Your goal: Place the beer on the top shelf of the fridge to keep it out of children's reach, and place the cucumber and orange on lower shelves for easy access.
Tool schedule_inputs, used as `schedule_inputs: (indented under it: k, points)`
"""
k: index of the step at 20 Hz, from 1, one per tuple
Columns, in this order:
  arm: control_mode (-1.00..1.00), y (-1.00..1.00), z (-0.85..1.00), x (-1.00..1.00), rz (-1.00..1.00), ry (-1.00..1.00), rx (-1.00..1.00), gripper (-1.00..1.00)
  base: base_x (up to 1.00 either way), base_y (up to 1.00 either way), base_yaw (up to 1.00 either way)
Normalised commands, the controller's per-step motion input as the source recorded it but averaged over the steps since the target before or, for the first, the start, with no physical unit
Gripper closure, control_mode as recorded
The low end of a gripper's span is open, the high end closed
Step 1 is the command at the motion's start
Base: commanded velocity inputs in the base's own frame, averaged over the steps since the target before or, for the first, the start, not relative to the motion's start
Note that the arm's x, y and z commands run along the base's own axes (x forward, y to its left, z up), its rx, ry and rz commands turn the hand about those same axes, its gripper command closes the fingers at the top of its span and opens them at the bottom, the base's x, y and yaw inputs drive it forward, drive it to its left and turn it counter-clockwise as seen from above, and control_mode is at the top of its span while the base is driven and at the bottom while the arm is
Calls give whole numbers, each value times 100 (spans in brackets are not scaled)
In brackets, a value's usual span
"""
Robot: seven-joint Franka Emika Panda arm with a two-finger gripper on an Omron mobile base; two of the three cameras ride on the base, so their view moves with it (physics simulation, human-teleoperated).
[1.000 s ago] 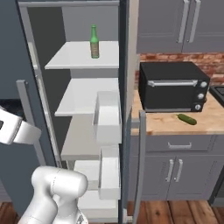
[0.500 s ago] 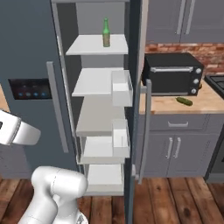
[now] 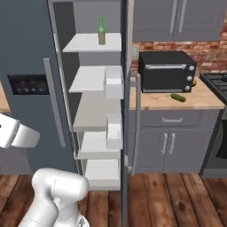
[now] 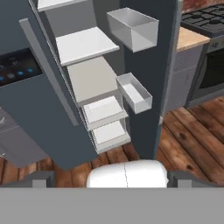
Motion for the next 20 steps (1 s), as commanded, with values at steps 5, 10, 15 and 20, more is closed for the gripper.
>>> schedule_inputs:
  k: [5, 10, 15, 20]
  points:
    - [100, 0, 0, 0, 0, 0, 0, -100, 0, -76, 0]
    - [100, 0, 0, 0, 0, 0, 0, -100, 0, -83, 0]
    - [100, 0, 0, 0, 0, 0, 0, -100, 2, -87, 2]
    - [100, 0, 0, 0, 0, 0, 0, -100, 14, -96, 9]
